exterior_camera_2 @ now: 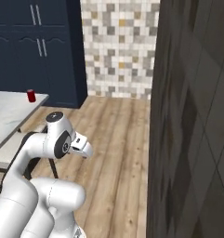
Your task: Four empty soda cans are scattered around the kitchen. Gather all the cans and cluster them next to the stove for recycling.
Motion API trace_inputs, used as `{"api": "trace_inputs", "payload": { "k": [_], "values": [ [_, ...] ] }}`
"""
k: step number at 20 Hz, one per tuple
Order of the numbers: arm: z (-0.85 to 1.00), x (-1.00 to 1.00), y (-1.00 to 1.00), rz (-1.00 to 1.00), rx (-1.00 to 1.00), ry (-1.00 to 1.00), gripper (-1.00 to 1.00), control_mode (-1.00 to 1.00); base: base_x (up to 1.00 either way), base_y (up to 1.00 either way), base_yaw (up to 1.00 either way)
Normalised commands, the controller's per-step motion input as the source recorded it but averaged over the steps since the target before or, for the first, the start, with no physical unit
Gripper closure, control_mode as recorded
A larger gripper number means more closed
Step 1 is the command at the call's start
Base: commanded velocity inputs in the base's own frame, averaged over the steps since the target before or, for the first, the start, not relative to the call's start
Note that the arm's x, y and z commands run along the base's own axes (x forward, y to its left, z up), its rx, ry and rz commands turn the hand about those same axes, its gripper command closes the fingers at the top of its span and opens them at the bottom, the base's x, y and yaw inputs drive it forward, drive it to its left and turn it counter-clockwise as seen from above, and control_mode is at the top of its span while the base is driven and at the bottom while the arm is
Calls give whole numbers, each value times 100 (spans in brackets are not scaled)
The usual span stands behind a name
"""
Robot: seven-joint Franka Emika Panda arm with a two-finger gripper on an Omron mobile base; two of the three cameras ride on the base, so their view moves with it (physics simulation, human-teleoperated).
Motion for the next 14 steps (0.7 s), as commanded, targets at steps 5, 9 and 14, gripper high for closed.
{"api": "trace_inputs", "payload": {
  "k": [5, 9, 14],
  "values": [
    [0, 0, 0, 0, 0, 0, -100, 100, 68, -24, 4],
    [0, 0, 0, 0, 0, 0, -100, 100, 68, -24, 4],
    [0, 0, 0, 0, 0, 0, -100, 100, 68, -23, 5]
  ]
}}
